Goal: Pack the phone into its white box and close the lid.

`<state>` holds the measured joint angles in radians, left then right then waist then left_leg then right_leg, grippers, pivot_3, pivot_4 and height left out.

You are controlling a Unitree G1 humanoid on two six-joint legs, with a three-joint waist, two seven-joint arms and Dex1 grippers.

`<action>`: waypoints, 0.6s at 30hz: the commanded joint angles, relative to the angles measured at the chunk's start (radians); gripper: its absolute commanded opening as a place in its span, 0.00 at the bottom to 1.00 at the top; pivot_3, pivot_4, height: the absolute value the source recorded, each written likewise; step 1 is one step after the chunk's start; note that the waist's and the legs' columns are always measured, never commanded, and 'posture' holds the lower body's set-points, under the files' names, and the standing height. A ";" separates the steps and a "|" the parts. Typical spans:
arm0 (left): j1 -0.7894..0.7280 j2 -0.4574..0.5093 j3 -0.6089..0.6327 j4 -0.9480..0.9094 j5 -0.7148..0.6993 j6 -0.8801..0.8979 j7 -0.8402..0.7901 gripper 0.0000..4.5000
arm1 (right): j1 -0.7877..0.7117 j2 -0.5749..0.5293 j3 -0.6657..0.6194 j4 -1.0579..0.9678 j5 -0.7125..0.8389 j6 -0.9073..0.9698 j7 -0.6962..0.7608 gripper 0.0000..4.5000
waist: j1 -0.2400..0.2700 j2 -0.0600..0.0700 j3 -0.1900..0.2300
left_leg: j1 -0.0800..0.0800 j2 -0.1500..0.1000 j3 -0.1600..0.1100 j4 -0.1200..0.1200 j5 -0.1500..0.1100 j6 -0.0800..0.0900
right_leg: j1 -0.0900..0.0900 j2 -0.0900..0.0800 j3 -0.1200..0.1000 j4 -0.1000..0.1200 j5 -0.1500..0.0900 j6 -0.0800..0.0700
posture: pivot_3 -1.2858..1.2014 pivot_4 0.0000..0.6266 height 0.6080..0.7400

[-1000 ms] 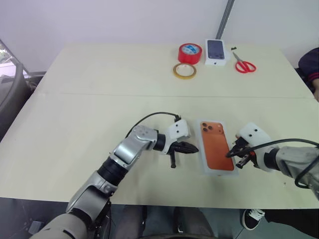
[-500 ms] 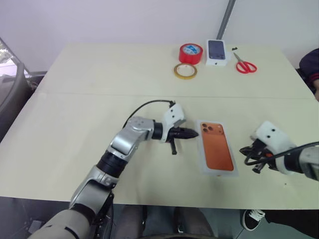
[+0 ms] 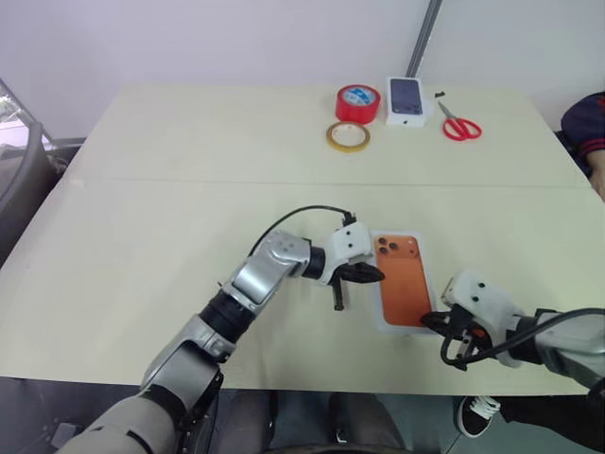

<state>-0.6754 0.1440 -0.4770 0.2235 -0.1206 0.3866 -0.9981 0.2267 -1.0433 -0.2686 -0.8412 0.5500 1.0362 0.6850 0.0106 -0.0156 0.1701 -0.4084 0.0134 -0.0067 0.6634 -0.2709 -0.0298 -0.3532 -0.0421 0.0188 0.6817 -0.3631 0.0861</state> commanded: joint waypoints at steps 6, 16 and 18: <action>0.047 0.210 0.384 -0.148 -0.173 0.058 0.043 0.00 | -0.200 0.110 -0.194 0.132 0.041 -0.093 -0.028 0.01 | -0.017 0.001 0.000 | -0.001 0.001 0.000 -0.001 0.000 0.000 | -0.002 0.000 0.000 0.001 0.000 0.000 | 0.52 0.24 1.00; 0.301 0.505 0.686 -0.228 -0.237 0.058 0.088 0.00 | -0.331 0.124 -0.153 0.365 0.020 -0.209 0.022 0.01 | -0.017 0.001 0.001 | -0.001 0.000 0.000 -0.001 0.000 0.000 | -0.002 -0.002 -0.001 0.000 0.000 0.000 | 0.52 0.24 1.00; 0.357 0.509 0.716 -0.261 -0.248 0.070 0.118 0.00 | -0.330 0.134 -0.139 0.386 0.013 -0.234 0.027 0.01 | -0.015 0.001 0.001 | -0.001 0.000 0.000 -0.001 0.000 0.000 | -0.002 -0.003 -0.001 0.000 0.000 0.000 | 0.52 0.24 1.00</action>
<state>-0.3330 0.6480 0.2060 0.0180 -0.3434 0.4549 -0.8999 -0.0966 -0.9193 -0.3995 -0.4575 0.5679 0.8362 0.7042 -0.0046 -0.0142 0.1707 -0.4096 0.0138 -0.0063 0.6622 -0.2709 -0.0301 -0.3552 -0.0449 0.0181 0.6819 -0.3631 0.0861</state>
